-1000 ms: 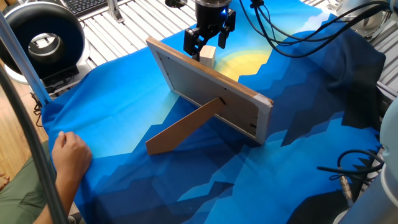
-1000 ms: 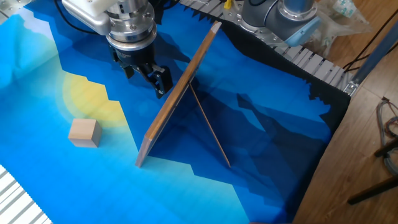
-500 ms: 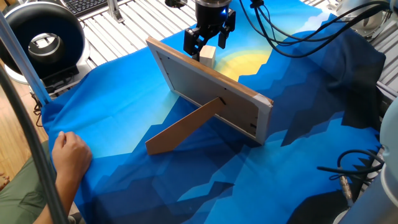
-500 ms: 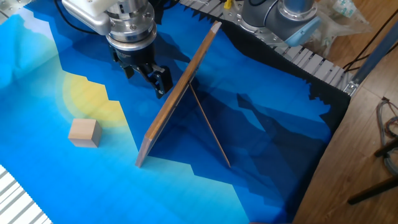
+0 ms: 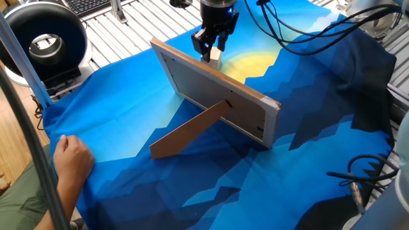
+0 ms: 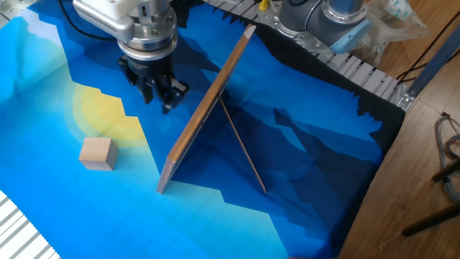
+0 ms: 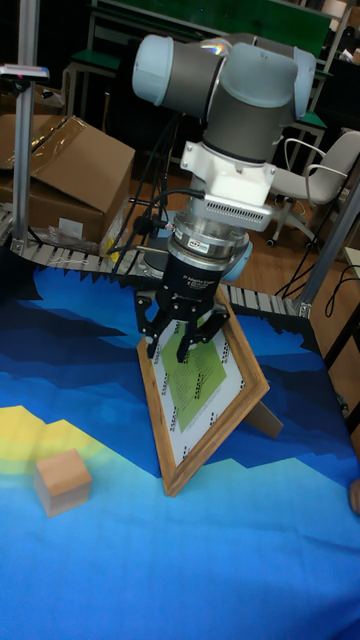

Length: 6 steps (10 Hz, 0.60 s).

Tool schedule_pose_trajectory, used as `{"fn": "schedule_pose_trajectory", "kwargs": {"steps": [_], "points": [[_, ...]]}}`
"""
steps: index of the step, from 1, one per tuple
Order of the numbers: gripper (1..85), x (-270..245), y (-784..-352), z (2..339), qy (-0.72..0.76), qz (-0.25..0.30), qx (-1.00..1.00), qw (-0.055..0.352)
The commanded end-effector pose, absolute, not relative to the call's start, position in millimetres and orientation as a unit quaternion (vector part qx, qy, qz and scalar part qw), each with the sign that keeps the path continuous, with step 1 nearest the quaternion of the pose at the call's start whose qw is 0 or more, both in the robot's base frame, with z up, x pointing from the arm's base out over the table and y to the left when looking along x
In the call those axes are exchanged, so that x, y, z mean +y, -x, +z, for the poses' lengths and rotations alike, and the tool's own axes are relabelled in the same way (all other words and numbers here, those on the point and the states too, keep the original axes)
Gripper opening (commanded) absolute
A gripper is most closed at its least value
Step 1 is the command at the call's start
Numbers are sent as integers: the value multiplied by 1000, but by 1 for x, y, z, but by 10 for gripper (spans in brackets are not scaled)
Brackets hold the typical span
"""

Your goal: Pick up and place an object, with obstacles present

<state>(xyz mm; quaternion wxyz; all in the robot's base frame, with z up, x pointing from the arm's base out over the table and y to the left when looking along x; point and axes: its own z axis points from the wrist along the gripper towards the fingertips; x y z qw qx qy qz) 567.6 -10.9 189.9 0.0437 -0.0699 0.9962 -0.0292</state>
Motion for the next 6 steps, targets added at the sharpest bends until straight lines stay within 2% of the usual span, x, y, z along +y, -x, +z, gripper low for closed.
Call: {"fn": "schedule_pose_trajectory", "kwargs": {"steps": [1, 6], "points": [[13, -12, -576, 192, 88, -35, 994, 58], [13, 13, -563, 193, 57, -39, 996, 57]]}}
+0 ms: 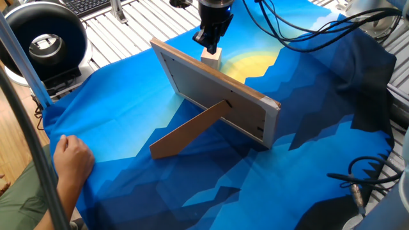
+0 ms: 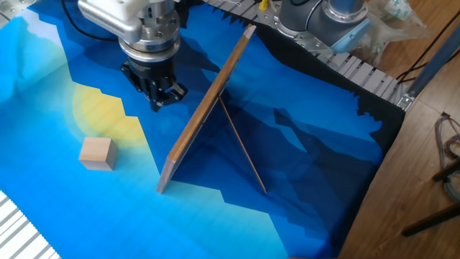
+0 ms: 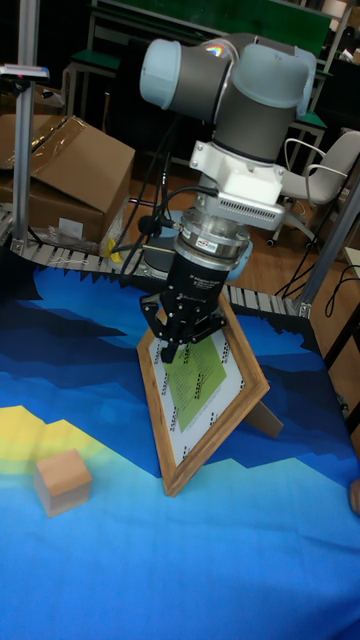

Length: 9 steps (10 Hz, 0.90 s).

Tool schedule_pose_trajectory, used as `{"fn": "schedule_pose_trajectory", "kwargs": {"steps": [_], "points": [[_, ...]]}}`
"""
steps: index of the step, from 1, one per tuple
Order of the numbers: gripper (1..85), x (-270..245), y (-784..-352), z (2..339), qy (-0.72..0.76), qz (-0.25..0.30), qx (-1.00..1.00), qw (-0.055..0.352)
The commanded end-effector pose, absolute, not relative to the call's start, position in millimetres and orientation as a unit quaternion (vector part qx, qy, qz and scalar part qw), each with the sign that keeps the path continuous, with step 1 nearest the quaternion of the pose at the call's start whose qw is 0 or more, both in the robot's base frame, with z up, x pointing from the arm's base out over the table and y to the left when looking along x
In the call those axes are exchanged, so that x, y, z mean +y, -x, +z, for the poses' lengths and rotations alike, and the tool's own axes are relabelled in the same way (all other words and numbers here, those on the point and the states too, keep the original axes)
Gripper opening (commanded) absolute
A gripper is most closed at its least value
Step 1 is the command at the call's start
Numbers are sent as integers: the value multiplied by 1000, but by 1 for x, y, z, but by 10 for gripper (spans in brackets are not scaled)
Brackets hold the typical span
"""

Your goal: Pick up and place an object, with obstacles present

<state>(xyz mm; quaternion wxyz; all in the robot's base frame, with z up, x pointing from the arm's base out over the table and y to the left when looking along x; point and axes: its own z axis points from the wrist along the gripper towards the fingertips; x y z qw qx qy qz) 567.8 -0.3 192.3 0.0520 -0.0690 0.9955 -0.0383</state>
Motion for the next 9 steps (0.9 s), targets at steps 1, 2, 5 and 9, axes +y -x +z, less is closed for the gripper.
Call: {"fn": "schedule_pose_trajectory", "kwargs": {"steps": [1, 2, 5, 9], "points": [[13, 11, -563, 192, 61, -37, 995, 62], [13, 7, -564, 193, 69, -33, 995, 62], [13, -28, -575, 191, 121, -52, 989, 71], [13, -8, -563, 189, 79, -9, 995, 55]]}}
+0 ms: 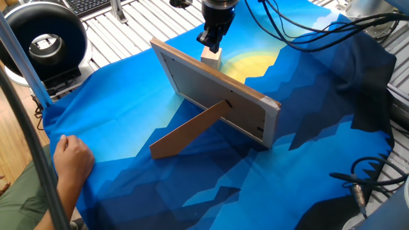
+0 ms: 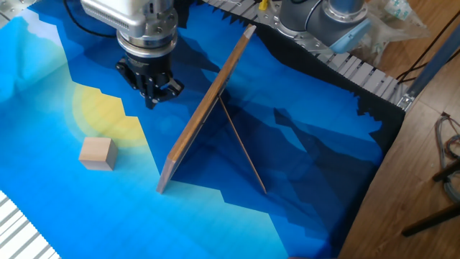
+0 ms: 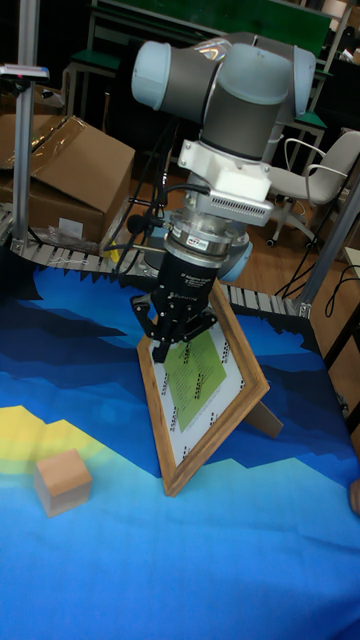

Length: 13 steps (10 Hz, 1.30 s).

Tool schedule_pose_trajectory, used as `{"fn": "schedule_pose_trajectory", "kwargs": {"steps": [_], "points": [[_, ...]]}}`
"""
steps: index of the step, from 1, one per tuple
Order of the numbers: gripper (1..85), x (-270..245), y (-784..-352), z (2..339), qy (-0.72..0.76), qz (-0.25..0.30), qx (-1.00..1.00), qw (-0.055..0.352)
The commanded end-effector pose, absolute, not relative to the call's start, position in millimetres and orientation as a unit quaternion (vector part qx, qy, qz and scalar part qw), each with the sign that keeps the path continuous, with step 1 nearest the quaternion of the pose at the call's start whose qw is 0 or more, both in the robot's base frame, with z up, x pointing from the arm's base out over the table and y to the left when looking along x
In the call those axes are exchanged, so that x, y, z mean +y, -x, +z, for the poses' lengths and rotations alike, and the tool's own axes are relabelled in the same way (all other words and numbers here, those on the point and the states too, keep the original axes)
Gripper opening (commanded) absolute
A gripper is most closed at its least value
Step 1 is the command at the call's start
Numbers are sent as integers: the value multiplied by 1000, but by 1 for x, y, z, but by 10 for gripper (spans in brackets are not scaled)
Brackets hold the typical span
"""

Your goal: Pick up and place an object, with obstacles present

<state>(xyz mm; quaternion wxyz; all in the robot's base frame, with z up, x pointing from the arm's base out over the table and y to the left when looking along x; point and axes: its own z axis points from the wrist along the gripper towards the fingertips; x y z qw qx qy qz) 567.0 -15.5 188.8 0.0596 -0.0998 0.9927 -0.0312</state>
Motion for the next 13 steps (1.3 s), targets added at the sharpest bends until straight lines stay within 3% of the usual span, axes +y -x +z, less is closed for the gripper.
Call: {"fn": "schedule_pose_trajectory", "kwargs": {"steps": [1, 6, 7, 9, 13], "points": [[13, -13, -557, 188, 61, -15, 997, 43], [13, -11, -565, 188, 22, -5, 998, 55], [73, -32, -580, 182, 63, 1, 997, 50], [287, -92, -605, 174, 151, -13, 988, 38], [347, -148, -635, 157, 212, -17, 977, 35]]}}
